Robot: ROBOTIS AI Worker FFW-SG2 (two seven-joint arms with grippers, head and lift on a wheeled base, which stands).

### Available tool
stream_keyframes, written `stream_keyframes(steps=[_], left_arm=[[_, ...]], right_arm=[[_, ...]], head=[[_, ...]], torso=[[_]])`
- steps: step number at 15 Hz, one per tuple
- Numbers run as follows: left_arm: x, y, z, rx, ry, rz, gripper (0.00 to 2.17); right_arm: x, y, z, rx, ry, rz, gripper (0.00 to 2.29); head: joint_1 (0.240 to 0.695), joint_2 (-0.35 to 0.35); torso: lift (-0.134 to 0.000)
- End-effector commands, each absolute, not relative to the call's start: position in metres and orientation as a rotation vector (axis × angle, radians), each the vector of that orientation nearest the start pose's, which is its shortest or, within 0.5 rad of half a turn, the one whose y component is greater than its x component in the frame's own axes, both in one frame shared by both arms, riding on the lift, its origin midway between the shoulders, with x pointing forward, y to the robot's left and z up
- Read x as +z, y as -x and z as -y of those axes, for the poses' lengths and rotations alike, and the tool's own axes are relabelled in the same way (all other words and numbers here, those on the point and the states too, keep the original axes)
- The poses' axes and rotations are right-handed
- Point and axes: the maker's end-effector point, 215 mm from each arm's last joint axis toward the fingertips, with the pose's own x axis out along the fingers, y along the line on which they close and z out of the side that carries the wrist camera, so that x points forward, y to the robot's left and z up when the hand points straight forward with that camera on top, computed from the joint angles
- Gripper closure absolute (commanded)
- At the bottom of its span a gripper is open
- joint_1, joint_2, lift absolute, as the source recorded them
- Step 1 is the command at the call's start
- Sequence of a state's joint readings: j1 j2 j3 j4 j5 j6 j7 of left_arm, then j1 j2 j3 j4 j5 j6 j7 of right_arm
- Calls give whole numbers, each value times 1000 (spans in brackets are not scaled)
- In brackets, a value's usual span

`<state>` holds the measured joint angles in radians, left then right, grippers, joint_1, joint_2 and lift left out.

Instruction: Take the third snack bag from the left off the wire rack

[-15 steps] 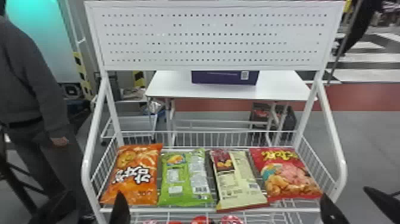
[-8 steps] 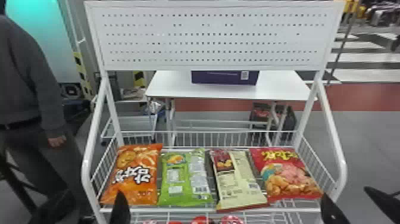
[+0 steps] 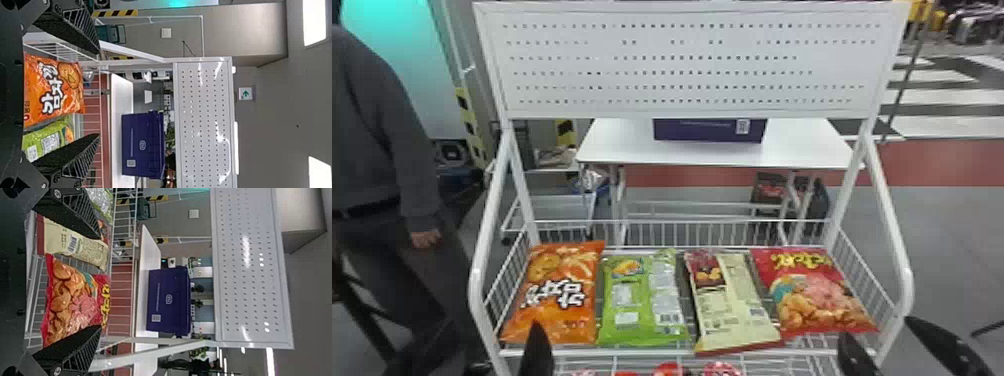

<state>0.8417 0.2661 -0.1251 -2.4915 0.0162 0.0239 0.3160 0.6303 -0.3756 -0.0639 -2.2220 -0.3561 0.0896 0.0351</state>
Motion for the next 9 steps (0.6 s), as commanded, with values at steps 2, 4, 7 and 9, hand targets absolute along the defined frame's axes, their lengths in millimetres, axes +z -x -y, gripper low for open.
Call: stream_keyframes(steps=[2,4,7,9], left_arm=[[-242,-354,-208,23,-55,42,140],[-245,-353,-208,24,-57,35,140],[-248,-351,-209,23,-61,32,140],[-248,-351,-211,25,-65,32,140]], right_arm=[[-356,-476,191,271,-15,-179,83],[-382,-510,152,321,26,-273,83],[-407,-542,120,362,63,-343,83],[-424,-556,105,378,74,-383,83]], head=[[499,0],[499,0],[499,0],[499,0]], torso=[[0],[0],[0],[0]])
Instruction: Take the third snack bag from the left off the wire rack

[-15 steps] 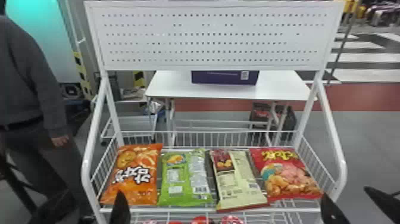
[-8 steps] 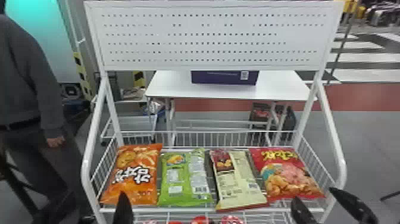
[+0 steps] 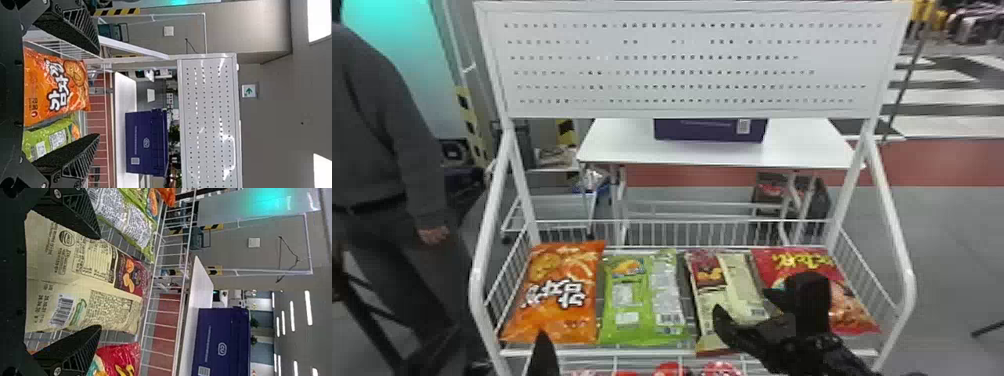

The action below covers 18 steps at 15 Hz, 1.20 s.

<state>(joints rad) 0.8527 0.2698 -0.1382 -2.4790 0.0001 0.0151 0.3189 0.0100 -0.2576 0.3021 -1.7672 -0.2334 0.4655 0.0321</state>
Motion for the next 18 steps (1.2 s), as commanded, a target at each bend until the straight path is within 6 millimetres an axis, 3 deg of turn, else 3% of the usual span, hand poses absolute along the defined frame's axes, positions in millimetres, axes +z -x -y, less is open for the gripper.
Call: stream_keyframes(steps=[1,3,5,6,7,8,12,18], left_arm=[[-248,-351,-211,25,-67,33,140],[-248,-352,-214,29,-68,33,140],[-248,-355,-217,34,-68,33,140],[-248,-356,-217,33,-68,36,140],[-250,-359,-218,34,-68,32,140],[-252,-363,-218,35,-65,29,140],[-256,-367,-217,35,-65,14,140],[-256,-366,-217,34,-66,11,140]], right_arm=[[-432,-558,99,384,81,-401,103],[-442,-563,95,388,94,-427,245],[-442,-566,92,402,106,-452,535],[-444,-566,92,407,107,-465,819],[-449,-564,95,416,98,-493,1663],[-449,-564,98,416,91,-499,2162],[-444,-561,94,445,77,-484,2236],[-382,-558,122,358,64,-314,2236]], head=[[499,0],[499,0],[499,0],[499,0],[499,0],[499,0],[499,0],[499,0]], torso=[[0],[0],[0],[0],[0],[0],[0],[0]])
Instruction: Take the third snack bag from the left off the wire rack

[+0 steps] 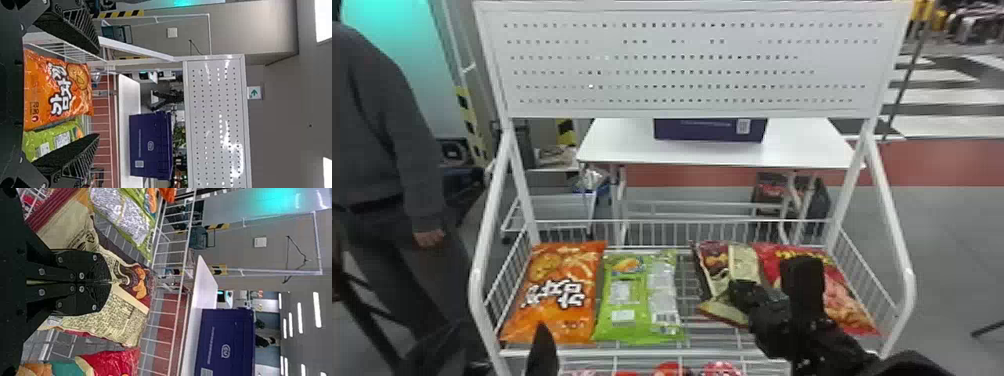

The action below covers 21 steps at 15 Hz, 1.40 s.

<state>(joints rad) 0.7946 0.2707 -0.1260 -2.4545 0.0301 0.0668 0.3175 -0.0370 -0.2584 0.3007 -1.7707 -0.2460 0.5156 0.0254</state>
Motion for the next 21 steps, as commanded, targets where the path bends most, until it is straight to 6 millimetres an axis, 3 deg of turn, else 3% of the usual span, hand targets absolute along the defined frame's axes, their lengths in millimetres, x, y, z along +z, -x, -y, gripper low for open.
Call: stream_keyframes(steps=[1,4,7,10,12,15,21], left_arm=[[-256,-366,-215,32,-64,12,140],[-255,-366,-215,31,-65,14,140],[-253,-365,-214,29,-63,15,140],[-255,-365,-213,27,-66,14,140],[-255,-365,-213,28,-65,14,140],[-254,-367,-214,28,-66,16,140],[-254,-373,-219,22,-62,20,140]], right_arm=[[-368,-554,124,360,66,-291,2236],[-307,-535,134,372,32,-157,2240],[-254,-504,150,397,-25,8,2240],[-229,-461,169,388,-29,93,2240],[-222,-438,187,364,-35,126,2240],[-231,-412,217,317,-17,119,2240],[-249,-391,281,220,29,79,2243]], head=[[499,0],[499,0],[499,0],[499,0],[499,0],[499,0],[499,0]], torso=[[0],[0],[0],[0],[0],[0],[0]])
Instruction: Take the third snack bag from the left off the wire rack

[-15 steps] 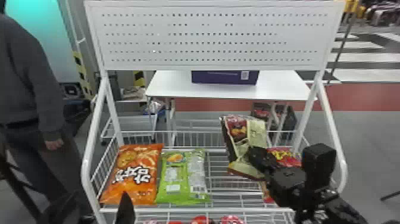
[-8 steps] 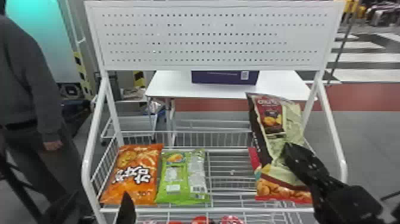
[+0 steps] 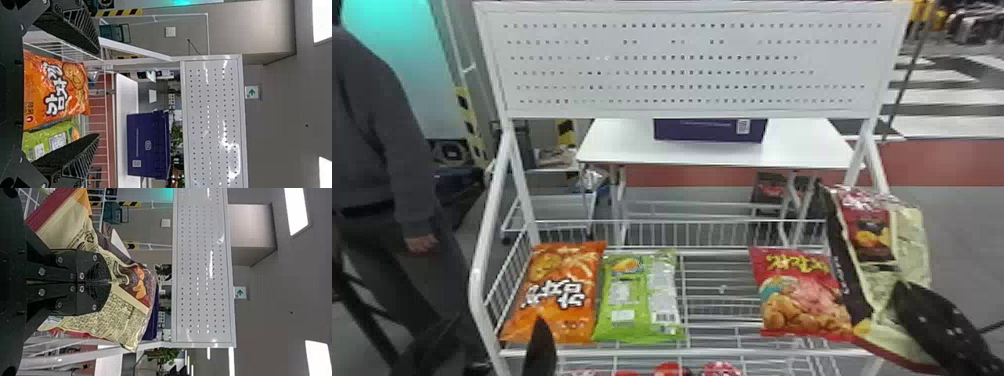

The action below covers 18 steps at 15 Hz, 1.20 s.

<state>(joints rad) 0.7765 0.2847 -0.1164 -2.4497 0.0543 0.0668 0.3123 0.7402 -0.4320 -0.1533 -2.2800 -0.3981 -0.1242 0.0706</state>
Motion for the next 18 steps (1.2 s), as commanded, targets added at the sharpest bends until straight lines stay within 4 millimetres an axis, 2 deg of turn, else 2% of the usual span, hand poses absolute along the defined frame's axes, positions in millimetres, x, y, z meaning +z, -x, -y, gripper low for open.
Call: stream_keyframes(steps=[1,4,18], left_arm=[[-254,-375,-220,22,-59,22,140],[-254,-376,-224,23,-61,22,140],[-256,-377,-231,42,-65,20,140]], right_arm=[[-254,-389,287,212,37,66,2243],[-262,-386,295,201,47,47,2243],[-265,-387,299,196,44,50,2243]], head=[[499,0],[499,0],[499,0]], torso=[[0],[0],[0]])
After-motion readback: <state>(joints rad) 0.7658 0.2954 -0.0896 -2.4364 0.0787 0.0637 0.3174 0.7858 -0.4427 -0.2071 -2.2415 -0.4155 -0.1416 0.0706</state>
